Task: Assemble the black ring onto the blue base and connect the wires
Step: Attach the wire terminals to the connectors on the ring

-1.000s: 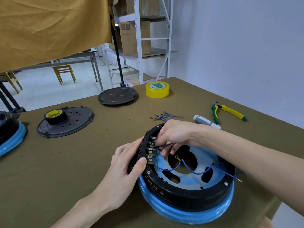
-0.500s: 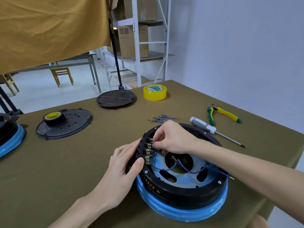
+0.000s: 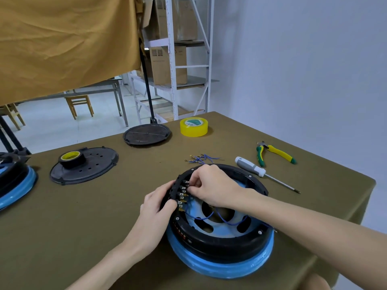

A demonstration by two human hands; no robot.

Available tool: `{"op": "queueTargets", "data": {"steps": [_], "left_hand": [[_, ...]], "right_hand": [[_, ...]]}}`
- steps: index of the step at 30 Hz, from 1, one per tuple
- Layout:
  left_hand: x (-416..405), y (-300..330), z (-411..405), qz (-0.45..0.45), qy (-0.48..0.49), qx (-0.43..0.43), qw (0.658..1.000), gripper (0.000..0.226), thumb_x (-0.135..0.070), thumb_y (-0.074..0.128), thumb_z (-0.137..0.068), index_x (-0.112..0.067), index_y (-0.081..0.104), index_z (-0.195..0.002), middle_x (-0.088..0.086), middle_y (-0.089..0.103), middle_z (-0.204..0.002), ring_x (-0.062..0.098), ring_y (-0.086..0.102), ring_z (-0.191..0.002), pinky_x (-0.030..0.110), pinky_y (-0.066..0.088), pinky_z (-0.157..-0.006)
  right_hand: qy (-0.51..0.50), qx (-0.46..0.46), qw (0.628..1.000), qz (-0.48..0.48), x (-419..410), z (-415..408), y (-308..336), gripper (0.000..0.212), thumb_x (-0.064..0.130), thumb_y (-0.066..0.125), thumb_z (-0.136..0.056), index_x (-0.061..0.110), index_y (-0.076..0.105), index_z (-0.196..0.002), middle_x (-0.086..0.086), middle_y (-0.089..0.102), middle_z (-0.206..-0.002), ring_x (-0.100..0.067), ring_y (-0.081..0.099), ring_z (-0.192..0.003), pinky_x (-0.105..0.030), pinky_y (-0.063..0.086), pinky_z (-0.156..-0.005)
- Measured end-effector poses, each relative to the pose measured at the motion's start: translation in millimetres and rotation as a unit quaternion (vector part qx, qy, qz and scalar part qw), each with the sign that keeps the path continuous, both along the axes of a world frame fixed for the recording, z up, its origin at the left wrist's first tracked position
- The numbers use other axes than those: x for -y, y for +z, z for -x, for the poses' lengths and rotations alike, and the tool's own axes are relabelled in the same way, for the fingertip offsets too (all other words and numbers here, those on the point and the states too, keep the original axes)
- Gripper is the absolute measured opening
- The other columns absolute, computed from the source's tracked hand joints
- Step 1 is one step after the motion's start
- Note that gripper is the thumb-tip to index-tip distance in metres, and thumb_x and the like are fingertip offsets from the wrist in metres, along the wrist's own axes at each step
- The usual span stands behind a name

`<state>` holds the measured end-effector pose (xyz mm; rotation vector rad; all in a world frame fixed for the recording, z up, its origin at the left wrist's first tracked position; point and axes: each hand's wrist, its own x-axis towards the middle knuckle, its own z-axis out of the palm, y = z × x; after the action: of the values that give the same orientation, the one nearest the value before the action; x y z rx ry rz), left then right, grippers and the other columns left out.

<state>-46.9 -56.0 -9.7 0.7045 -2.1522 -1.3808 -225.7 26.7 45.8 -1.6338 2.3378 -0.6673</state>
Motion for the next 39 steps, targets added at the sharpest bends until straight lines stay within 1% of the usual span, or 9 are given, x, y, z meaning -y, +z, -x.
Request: {"op": "queueTargets", "data": {"steps": [2,4,10,16,23,27,30,35,39], "left_hand": [[4.8,2.4,10.0,-0.037,0.016,-0.002,0.999,0.048,-0.055,0.058,-0.079,-0.059,0.056,-0.127,-0.018,0.06,-0.136,0.01,0.05,-0.135,0.043,0.043,-0.113],[10.0,4.6,19.5,-0.05,0.021,-0.011,0.998,0.037,-0.039,0.068,-0.089,-0.052,0.058,-0.122,-0.014,0.062,-0.131,0.008,0.06,-0.124,0.04,0.051,-0.106],[18.3,11.7,43.7,-0.109,-0.015,-0.055,0.992,0.049,-0.037,0.064,-0.078,-0.032,0.066,-0.127,-0.005,0.066,-0.13,0.011,0.067,-0.114,0.035,0.053,-0.098],[25.3,7.6,60.8,-0.123,-0.021,-0.092,0.988,0.046,-0.031,0.065,-0.077,-0.027,0.073,-0.121,-0.007,0.072,-0.124,0.016,0.069,-0.114,0.033,0.053,-0.094],[33.2,-0.9,65.0,-0.096,-0.039,-0.105,0.989,0.045,-0.03,0.063,-0.081,-0.025,0.073,-0.124,-0.006,0.072,-0.126,0.014,0.068,-0.116,0.034,0.051,-0.097],[35.6,-2.5,65.3,-0.088,-0.043,-0.118,0.988,0.041,-0.028,0.063,-0.081,-0.025,0.076,-0.121,-0.003,0.073,-0.124,0.017,0.069,-0.115,0.038,0.051,-0.099],[35.5,-2.4,65.4,-0.086,-0.044,-0.119,0.988,0.039,-0.028,0.063,-0.082,-0.027,0.077,-0.119,-0.004,0.073,-0.124,0.016,0.069,-0.115,0.035,0.051,-0.096],[35.4,1.4,62.9,-0.09,-0.061,-0.108,0.988,0.035,-0.029,0.064,-0.084,-0.036,0.078,-0.115,-0.006,0.071,-0.128,0.017,0.068,-0.118,0.04,0.051,-0.101],[36.6,5.3,60.9,-0.09,-0.075,-0.094,0.989,0.034,-0.032,0.064,-0.084,-0.041,0.078,-0.114,-0.012,0.07,-0.128,0.012,0.067,-0.118,0.036,0.05,-0.101]], "right_hand": [[-0.01,-0.025,1.0,-0.006,-4.3,2.9,5.3,0.018,0.031,0.07,-0.092,0.014,0.076,-0.09,-0.004,0.075,-0.087,-0.024,0.07,-0.088,-0.041,0.059,-0.082],[-0.027,-0.057,0.998,0.012,-8.5,8.9,12.3,0.017,0.033,0.068,-0.091,0.018,0.076,-0.088,-0.002,0.075,-0.087,-0.024,0.069,-0.088,-0.04,0.059,-0.08],[-0.237,-0.036,0.96,0.147,-10.0,84.1,25.1,0.017,0.026,0.059,-0.095,0.022,0.076,-0.092,-0.002,0.076,-0.095,-0.027,0.069,-0.093,-0.039,0.058,-0.081],[-0.395,-0.045,0.915,-0.07,-17.1,169.4,-10.2,0.056,0.049,0.051,-0.1,0.006,0.052,-0.136,-0.024,0.047,-0.143,-0.041,0.044,-0.135,-0.049,0.035,-0.111],[-0.357,-0.101,0.918,-0.138,-13.0,194.8,-19.5,0.021,0.022,0.057,-0.085,0.017,0.057,-0.106,-0.014,0.064,-0.122,-0.036,0.055,-0.122,-0.047,0.034,-0.108],[-0.383,-0.179,0.892,-0.161,-14.8,208.8,-24.2,0.076,0.059,0.061,-0.081,0.008,0.044,-0.135,-0.019,0.045,-0.142,-0.039,0.043,-0.132,-0.05,0.035,-0.107],[-0.404,-0.119,0.889,-0.181,-21.2,221.6,-24.1,0.104,0.078,0.056,-0.08,0.005,0.032,-0.151,-0.02,0.039,-0.152,-0.041,0.042,-0.139,-0.052,0.036,-0.11],[-0.347,-0.217,0.892,-0.194,-17.1,217.0,-30.6,0.074,0.067,0.043,-0.092,0.007,0.054,-0.136,-0.018,0.054,-0.136,-0.036,0.055,-0.121,-0.043,0.041,-0.086],[-0.323,-0.189,0.916,-0.143,-19.6,202.4,-27.4,0.064,0.056,0.038,-0.098,0.003,0.051,-0.131,-0.02,0.055,-0.129,-0.037,0.059,-0.112,-0.039,0.041,-0.078]]}}
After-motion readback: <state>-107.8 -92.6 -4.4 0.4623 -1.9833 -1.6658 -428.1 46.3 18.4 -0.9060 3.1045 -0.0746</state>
